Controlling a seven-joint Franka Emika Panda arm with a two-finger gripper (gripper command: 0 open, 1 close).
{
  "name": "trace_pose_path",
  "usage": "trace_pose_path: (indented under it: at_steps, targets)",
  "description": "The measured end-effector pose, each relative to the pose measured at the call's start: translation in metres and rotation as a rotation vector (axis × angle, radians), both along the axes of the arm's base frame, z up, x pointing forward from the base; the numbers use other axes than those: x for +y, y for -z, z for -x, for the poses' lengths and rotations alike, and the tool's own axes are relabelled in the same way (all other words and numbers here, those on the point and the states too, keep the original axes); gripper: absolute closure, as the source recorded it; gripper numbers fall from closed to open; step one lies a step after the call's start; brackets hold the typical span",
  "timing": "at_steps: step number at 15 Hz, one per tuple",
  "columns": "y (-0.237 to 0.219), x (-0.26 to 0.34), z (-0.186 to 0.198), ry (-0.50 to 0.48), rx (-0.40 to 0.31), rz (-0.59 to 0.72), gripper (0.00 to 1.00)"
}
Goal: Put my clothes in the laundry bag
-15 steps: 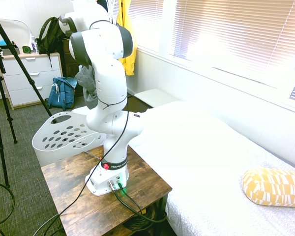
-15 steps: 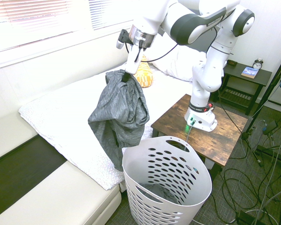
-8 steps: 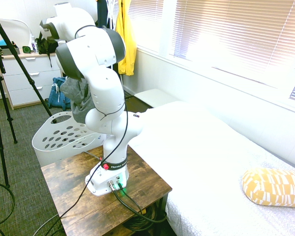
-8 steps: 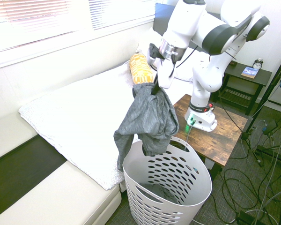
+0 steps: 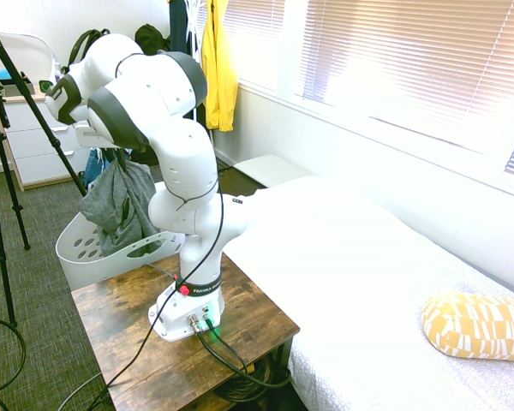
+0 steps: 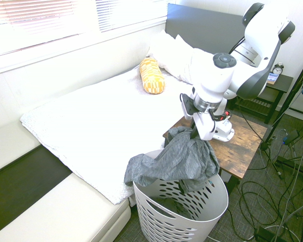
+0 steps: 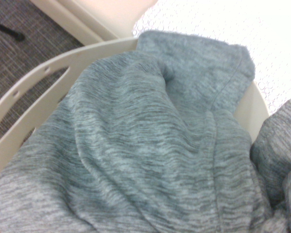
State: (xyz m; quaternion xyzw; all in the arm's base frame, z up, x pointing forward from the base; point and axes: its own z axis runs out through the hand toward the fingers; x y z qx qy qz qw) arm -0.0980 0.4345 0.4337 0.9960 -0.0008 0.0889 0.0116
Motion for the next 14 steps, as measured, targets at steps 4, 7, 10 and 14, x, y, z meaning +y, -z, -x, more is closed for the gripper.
trace_pose_path:
  at_steps: [4, 7, 10, 14]
  targets:
    - [0.018, 0.002, 0.007, -0.019, 0.018, 0.029, 0.0]
    - [0.03, 0.002, 0.016, -0.031, 0.02, 0.047, 0.0]
    - [0.03, 0.003, 0.011, -0.021, 0.02, 0.046, 0.0]
    - [0.03, 0.007, -0.004, 0.01, 0.021, 0.044, 0.0]
